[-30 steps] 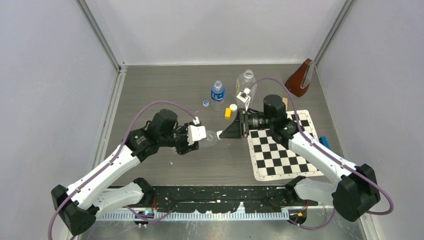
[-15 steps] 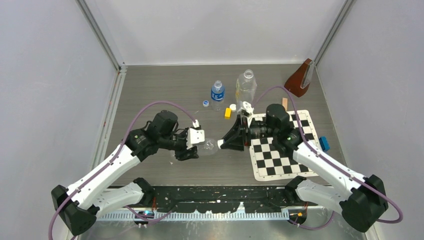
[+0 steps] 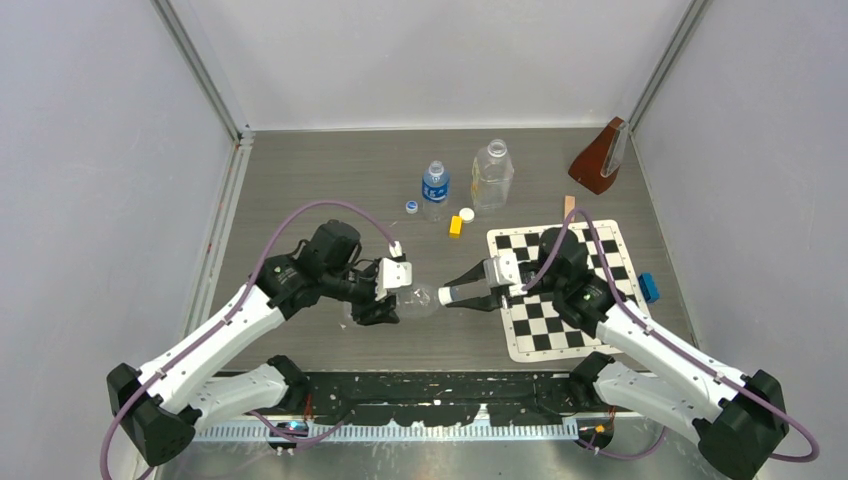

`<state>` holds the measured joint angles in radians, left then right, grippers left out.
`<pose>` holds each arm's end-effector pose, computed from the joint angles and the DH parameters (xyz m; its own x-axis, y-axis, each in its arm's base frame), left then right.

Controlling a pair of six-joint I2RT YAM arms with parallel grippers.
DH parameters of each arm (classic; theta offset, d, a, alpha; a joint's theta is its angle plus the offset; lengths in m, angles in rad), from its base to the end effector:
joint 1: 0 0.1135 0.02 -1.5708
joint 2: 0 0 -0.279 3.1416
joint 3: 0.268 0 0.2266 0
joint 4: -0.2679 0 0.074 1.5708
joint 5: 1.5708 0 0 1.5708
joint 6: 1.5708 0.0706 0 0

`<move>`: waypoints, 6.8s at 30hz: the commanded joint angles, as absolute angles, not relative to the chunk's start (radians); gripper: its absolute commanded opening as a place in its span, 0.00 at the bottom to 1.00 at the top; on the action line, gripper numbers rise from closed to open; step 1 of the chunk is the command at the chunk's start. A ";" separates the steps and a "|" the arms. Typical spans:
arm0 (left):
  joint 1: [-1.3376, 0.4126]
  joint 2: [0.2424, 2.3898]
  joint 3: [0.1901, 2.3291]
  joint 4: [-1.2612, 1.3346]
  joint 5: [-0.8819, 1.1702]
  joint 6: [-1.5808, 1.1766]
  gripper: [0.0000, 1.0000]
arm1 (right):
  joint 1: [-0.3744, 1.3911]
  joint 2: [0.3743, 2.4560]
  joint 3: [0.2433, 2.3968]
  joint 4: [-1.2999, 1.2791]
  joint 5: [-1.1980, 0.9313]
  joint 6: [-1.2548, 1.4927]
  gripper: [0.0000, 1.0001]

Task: Unscrew the bottle caps
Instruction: Unscrew the bottle cap from the plastic bottle.

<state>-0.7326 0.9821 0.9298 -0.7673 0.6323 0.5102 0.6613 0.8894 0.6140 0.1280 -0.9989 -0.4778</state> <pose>0.1028 -0.1486 0.2983 -0.0642 0.5876 -0.8066 0.9978 0.0492 -0.0436 0.1071 0.1585 0.3121 0.3518 -0.0416 -0.9351 -0.9313 -0.1158 -0.3452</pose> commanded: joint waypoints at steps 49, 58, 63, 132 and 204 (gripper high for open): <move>-0.776 0.935 0.944 -0.614 0.082 0.525 0.00 | 0.665 0.914 0.845 -0.122 -0.316 0.641 0.73; -0.825 0.915 0.914 -0.574 0.058 0.566 0.00 | 0.614 1.159 0.812 0.115 -0.566 1.055 0.69; -0.827 0.898 0.907 -0.574 0.051 0.572 0.00 | 0.598 1.181 0.795 0.197 -0.601 1.091 0.55; -0.828 0.950 1.037 -0.755 0.530 0.537 0.00 | 0.577 0.942 0.794 0.119 -0.732 0.366 0.00; -0.815 0.906 0.876 -0.517 0.060 0.541 0.00 | 0.492 1.161 0.775 0.268 -0.643 1.141 0.69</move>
